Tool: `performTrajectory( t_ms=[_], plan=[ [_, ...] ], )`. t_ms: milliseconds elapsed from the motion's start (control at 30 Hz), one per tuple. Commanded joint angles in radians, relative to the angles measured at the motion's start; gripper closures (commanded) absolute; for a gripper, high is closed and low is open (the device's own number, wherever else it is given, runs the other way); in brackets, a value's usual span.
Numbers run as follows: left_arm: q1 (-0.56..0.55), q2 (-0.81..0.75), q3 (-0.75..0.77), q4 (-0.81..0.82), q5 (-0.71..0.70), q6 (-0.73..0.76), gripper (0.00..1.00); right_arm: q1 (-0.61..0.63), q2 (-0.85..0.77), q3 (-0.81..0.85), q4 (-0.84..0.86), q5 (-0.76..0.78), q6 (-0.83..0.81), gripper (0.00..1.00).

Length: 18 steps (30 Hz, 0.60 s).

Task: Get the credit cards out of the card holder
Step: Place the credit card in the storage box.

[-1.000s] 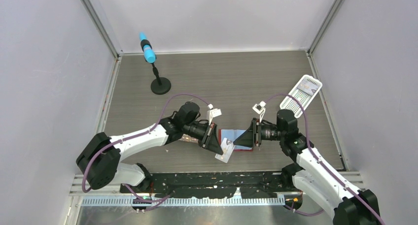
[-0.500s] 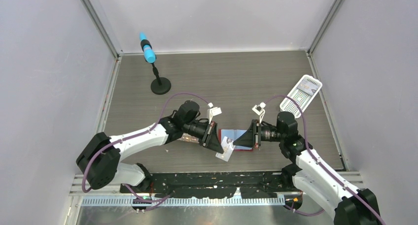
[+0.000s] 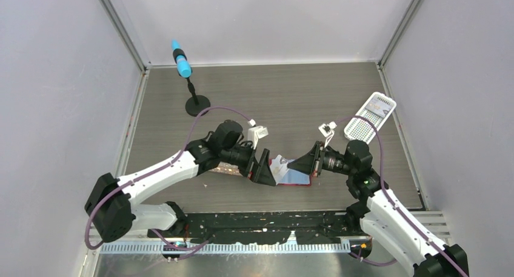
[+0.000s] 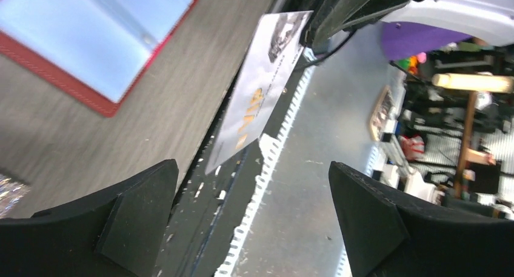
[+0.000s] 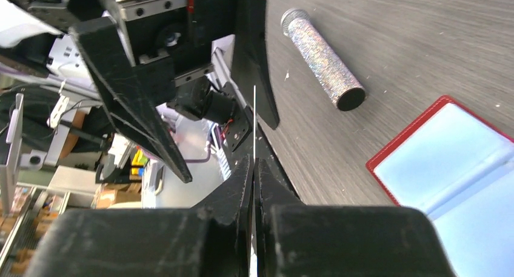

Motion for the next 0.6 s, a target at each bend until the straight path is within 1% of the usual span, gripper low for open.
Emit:
performTrajectory(
  t_ms=[0,133,233,400,567],
  plan=[
    [-0.001,-0.075,0.093,-0.21,-0.183,0.116,0.0,-0.011,-0.017,0.062,-0.025,0.117,-0.009,0.95],
    [-0.001,-0.124,0.137,-0.321,-0.334,0.16,0.0,-0.06,-0.01,0.082,-0.048,0.18,-0.016,0.95],
    [-0.001,-0.158,0.17,-0.412,-0.478,0.179,0.0,-0.111,0.006,0.098,-0.059,0.235,-0.03,0.95],
    [-0.001,-0.172,0.273,-0.644,-0.663,0.225,0.0,-0.199,0.049,0.136,-0.097,0.396,-0.072,0.95],
    [-0.001,-0.241,0.301,-0.758,-0.752,0.273,0.0,-0.338,0.115,0.153,-0.059,0.521,-0.083,0.95]
  ],
)
